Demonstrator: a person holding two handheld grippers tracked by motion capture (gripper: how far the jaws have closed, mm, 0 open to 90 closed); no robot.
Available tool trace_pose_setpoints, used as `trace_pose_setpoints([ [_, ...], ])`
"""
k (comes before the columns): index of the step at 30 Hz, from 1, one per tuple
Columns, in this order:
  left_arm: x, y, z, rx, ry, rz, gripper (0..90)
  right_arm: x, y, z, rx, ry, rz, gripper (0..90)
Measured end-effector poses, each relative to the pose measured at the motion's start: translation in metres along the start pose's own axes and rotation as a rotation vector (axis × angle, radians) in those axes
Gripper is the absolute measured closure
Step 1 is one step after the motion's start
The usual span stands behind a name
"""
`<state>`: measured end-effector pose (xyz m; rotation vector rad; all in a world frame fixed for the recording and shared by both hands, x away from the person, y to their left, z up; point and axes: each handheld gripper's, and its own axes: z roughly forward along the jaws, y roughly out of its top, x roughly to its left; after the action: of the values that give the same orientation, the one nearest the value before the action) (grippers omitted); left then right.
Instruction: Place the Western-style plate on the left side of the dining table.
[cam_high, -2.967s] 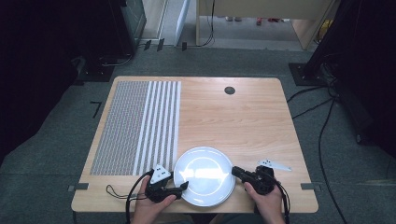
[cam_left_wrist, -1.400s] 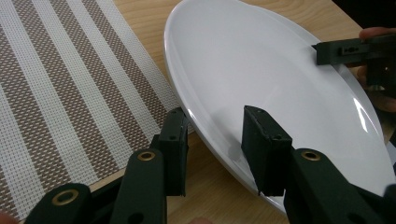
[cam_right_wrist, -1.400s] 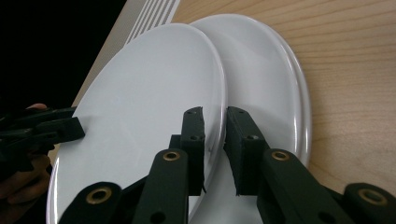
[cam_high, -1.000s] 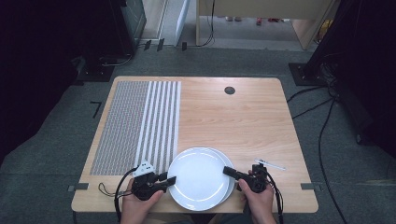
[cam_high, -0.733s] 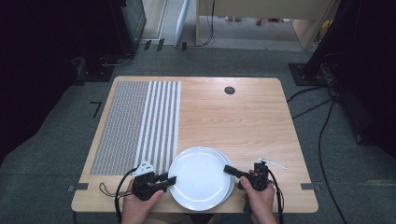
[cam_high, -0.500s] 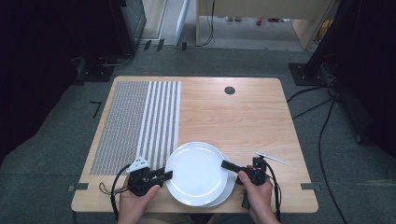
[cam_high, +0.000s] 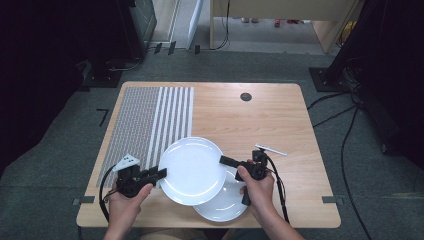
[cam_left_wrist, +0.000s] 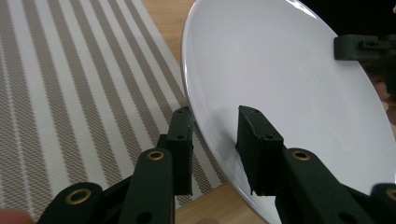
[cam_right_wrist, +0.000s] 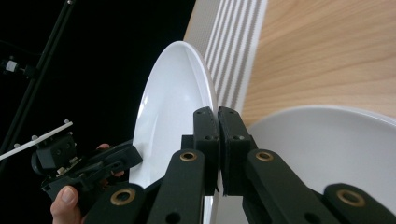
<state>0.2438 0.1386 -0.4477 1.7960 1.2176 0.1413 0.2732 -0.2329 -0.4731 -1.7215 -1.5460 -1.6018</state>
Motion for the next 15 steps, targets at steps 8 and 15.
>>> trace_pose_setpoints([
  [8,0.026,0.017,-0.011,-0.006,0.041,-0.024,68.6,0.014,0.009,0.028,0.018,0.008,0.002,88.8],
  [15,0.05,0.026,-0.019,-0.008,0.059,-0.072,69.8,0.021,0.017,0.061,0.045,0.013,0.022,88.8],
])
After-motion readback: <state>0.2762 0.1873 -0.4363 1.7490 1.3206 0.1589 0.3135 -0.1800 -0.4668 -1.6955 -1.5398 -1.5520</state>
